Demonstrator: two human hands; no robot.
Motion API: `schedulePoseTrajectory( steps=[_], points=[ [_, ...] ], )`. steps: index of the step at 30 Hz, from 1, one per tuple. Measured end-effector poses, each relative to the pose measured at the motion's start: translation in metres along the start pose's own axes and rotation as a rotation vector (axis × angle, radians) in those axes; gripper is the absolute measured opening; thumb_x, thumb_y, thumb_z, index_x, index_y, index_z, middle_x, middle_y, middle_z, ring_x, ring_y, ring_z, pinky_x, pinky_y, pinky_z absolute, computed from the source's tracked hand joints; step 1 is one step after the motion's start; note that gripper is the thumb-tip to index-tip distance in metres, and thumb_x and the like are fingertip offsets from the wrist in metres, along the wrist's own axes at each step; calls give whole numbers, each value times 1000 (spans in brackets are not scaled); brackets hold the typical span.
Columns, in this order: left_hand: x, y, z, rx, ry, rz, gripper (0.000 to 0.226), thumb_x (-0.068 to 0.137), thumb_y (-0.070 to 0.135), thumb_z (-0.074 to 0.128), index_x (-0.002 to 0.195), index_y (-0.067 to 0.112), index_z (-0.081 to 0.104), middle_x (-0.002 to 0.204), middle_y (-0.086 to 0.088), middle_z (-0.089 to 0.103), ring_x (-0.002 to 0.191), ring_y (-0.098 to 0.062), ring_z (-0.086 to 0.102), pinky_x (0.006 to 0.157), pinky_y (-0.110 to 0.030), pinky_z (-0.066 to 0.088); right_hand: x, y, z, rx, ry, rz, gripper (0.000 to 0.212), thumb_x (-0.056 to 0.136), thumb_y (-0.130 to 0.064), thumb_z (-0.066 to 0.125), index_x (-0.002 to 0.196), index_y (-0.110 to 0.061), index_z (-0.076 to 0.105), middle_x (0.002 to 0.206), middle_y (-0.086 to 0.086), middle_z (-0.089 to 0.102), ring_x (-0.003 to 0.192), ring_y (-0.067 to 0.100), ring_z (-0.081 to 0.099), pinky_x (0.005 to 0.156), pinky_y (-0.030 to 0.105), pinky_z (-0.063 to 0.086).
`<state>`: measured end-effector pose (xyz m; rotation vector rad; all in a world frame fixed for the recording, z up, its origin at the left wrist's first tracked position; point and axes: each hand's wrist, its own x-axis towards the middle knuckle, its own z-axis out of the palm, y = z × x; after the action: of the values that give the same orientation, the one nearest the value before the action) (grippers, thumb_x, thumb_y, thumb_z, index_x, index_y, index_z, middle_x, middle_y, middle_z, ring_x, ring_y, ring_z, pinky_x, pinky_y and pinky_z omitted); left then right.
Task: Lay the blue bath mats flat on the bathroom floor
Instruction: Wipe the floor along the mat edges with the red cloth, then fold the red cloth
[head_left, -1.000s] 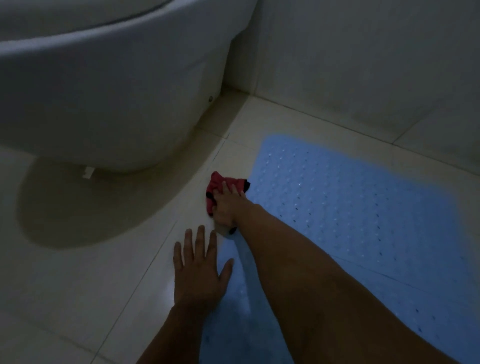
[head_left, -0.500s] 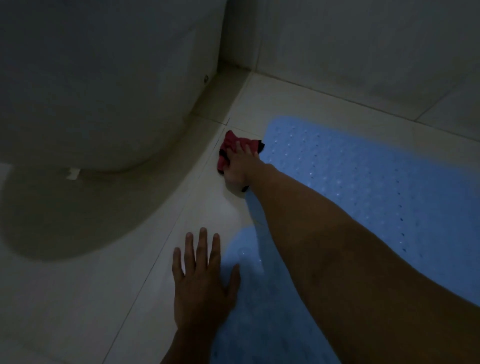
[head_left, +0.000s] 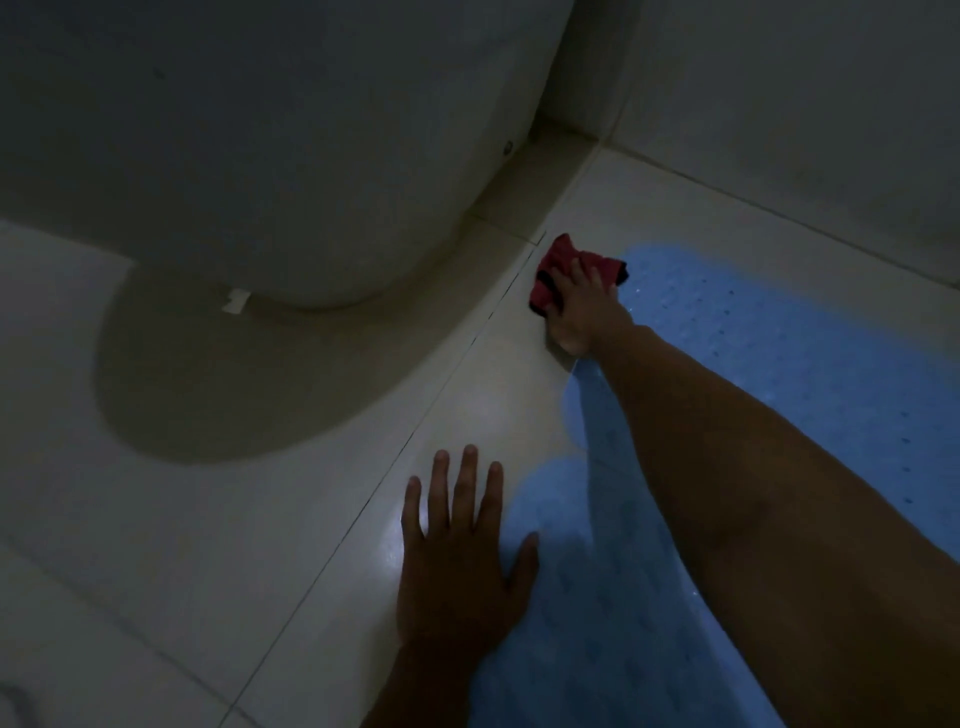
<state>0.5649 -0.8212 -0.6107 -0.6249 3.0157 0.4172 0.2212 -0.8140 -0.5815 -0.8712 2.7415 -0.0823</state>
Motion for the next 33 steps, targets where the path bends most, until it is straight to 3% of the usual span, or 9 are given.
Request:
schedulePoseTrajectory(
  steps=[8, 11, 15, 18, 20, 23, 26, 29, 33],
  points=[
    [-2, -1, -17, -277, 9, -30, 80, 100, 71, 23, 163, 23, 13, 171, 3, 4, 157, -14, -11, 128, -49, 3, -99, -46, 29, 54, -60, -131, 80, 87, -12, 56, 159, -20, 21, 168, 10, 7, 154, 33, 3, 125, 53, 7],
    [-17, -16, -39, -508, 43, -188, 65, 104, 61, 23, 162, 34, 11, 171, 9, 7, 157, -8, -7, 127, -45, 15, -147, -70, 36, 75, -76, -162, 83, 80, -6, 59, 157, -15, 28, 166, 14, 14, 153, 35, 9, 125, 51, 11],
    [-41, -48, -81, -557, 66, -515, 56, 107, 42, 32, 160, 23, 29, 167, -6, 25, 157, -23, 9, 124, -48, 22, -230, -105, 46, 276, -107, -139, 52, 88, -10, 59, 140, -15, 54, 155, 14, 40, 146, 33, 31, 117, 41, 32],
    [-40, -46, -128, -674, -64, -645, 51, 106, 35, 47, 152, 12, 45, 157, -18, 42, 147, -34, 36, 120, -42, 29, -279, -117, 9, 582, -320, 27, 23, 83, -22, 72, 106, -22, 74, 117, 7, 71, 111, 23, 66, 91, 24, 49],
    [-38, -30, -154, -746, -173, -626, 41, 104, 27, 54, 139, 6, 59, 148, -19, 54, 138, -33, 50, 114, -37, 34, -300, -114, -18, 684, -441, 12, 21, 72, -9, 68, 85, -23, 77, 95, 5, 76, 91, 16, 70, 79, 25, 55],
    [-35, 28, -229, -908, -355, -522, 19, 103, 19, 57, 105, 11, 74, 124, -17, 69, 107, -28, 66, 95, -38, 49, -339, -89, -106, 872, -304, 141, 22, 65, -12, 61, 67, -32, 66, 84, -3, 70, 80, 11, 67, 83, 34, 59],
    [-45, 102, -330, -954, -473, -385, 25, 100, 24, 63, 80, 21, 79, 93, -3, 78, 83, -18, 72, 77, -44, 59, -387, -56, -228, 938, -198, 276, 28, 81, -4, 70, 75, -32, 65, 91, -5, 70, 79, 0, 63, 78, 16, 54],
    [-59, 181, -467, -1036, -546, -287, 18, 94, 40, 70, 85, 30, 81, 92, 6, 79, 89, -16, 75, 83, -41, 62, -435, -28, -380, 982, -153, 381, 20, 81, -4, 73, 78, -23, 71, 86, -2, 71, 75, 3, 67, 72, 15, 51],
    [-63, 266, -636, -1064, -634, -195, 31, 94, 34, 71, 87, 4, 72, 82, -11, 75, 71, -18, 70, 72, -32, 58, -501, -1, -569, 1028, -56, 471, 11, 81, -10, 72, 91, -14, 72, 82, 9, 71, 73, 17, 68, 71, 25, 53]
  ],
)
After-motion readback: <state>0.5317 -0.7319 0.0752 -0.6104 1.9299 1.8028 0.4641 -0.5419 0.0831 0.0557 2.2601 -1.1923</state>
